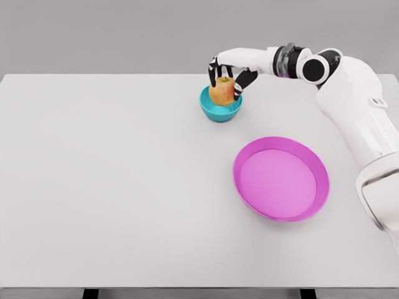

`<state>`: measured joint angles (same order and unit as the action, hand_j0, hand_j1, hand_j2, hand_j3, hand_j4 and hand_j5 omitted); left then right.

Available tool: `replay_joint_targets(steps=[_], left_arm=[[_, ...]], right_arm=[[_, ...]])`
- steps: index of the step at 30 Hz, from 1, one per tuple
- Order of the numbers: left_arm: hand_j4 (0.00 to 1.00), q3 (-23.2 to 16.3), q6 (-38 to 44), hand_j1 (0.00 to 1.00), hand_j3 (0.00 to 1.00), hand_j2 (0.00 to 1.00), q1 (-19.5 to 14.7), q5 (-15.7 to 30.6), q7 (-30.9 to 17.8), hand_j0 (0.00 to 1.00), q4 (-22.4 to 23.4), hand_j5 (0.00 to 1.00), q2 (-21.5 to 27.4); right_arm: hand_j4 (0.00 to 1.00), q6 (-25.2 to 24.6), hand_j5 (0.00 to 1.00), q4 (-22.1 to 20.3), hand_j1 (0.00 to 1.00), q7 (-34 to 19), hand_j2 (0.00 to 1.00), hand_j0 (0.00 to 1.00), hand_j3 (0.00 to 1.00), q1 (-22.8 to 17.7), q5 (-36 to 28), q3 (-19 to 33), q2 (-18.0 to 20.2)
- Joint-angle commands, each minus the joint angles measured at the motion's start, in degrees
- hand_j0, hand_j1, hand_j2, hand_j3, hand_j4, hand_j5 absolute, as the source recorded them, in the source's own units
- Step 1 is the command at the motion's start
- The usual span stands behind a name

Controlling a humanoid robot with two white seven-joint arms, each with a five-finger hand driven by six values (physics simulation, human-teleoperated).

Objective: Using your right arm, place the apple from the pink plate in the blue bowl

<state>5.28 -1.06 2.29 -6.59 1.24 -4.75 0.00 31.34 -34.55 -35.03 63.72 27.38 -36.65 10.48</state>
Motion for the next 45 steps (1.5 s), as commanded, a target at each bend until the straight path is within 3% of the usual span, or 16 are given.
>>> replay_joint_targets(steps=[1, 6, 19, 20, 21, 22, 23, 34, 36, 41, 45], left_arm=[[1.00, 0.0, 0.0, 1.00, 1.00, 1.00, 0.0, 0.0, 0.0, 1.00, 0.0, 1.00, 0.0], [1.00, 0.0, 0.0, 1.00, 1.00, 1.00, 0.0, 0.0, 0.0, 1.00, 0.0, 1.00, 0.0], [1.00, 0.0, 0.0, 1.00, 1.00, 1.00, 0.0, 0.0, 0.0, 1.00, 0.0, 1.00, 0.0], [1.00, 0.0, 0.0, 1.00, 1.00, 1.00, 0.0, 0.0, 0.0, 1.00, 0.0, 1.00, 0.0], [1.00, 0.0, 0.0, 1.00, 1.00, 1.00, 0.0, 0.0, 0.0, 1.00, 0.0, 1.00, 0.0], [1.00, 0.0, 0.0, 1.00, 1.00, 1.00, 0.0, 0.0, 0.0, 1.00, 0.0, 1.00, 0.0], [1.00, 0.0, 0.0, 1.00, 1.00, 1.00, 0.0, 0.0, 0.0, 1.00, 0.0, 1.00, 0.0], [1.00, 0.0, 0.0, 1.00, 1.00, 1.00, 0.0, 0.0, 0.0, 1.00, 0.0, 1.00, 0.0], [1.00, 0.0, 0.0, 1.00, 1.00, 1.00, 0.0, 0.0, 0.0, 1.00, 0.0, 1.00, 0.0], [1.00, 0.0, 0.0, 1.00, 1.00, 1.00, 0.0, 0.0, 0.0, 1.00, 0.0, 1.00, 0.0], [1.00, 0.0, 0.0, 1.00, 1.00, 1.00, 0.0, 0.0, 0.0, 1.00, 0.0, 1.00, 0.0]], right_arm=[[0.30, -0.6, 0.30, 1.2, 0.30, 0.0, 0.30, 0.30, 0.30, 0.1, 0.2, 0.2, -0.5], [0.30, -4.8, 0.30, 1.3, 0.30, 0.0, 0.30, 0.30, 0.30, 0.4, 2.8, 0.2, -1.5], [0.31, -5.4, 0.31, 2.5, 0.31, 0.0, 0.31, 0.31, 0.31, 1.1, 4.2, 0.1, -2.9], [0.34, -5.4, 0.34, 2.6, 0.34, 0.0, 0.34, 0.34, 0.34, 1.1, 4.1, 0.2, -2.9], [0.53, -6.1, 0.53, 2.6, 0.53, 0.0, 0.53, 0.53, 0.53, 1.1, 4.1, 0.2, -2.9], [0.89, -9.7, 0.89, 2.6, 0.89, 0.0, 0.89, 0.89, 0.89, 1.1, 4.1, 0.2, -2.9], [0.99, -11.6, 0.99, 2.6, 0.99, 0.0, 0.99, 0.99, 0.99, 1.1, 4.1, 0.1, -3.1], [1.00, -11.4, 1.00, 1.4, 1.00, 0.0, 1.00, 1.00, 1.00, 1.2, 4.0, 0.1, -2.5], [1.00, -9.0, 1.00, -1.5, 1.00, 0.0, 1.00, 1.00, 1.00, 1.3, 3.6, 1.3, -0.8], [1.00, -5.9, 1.00, -19.3, 1.00, 0.0, 1.00, 1.00, 1.00, -1.8, 0.5, 11.9, 9.6], [1.00, -0.6, 1.00, -23.5, 1.00, 0.0, 1.00, 1.00, 1.00, -4.7, -4.4, 17.6, 14.0]])
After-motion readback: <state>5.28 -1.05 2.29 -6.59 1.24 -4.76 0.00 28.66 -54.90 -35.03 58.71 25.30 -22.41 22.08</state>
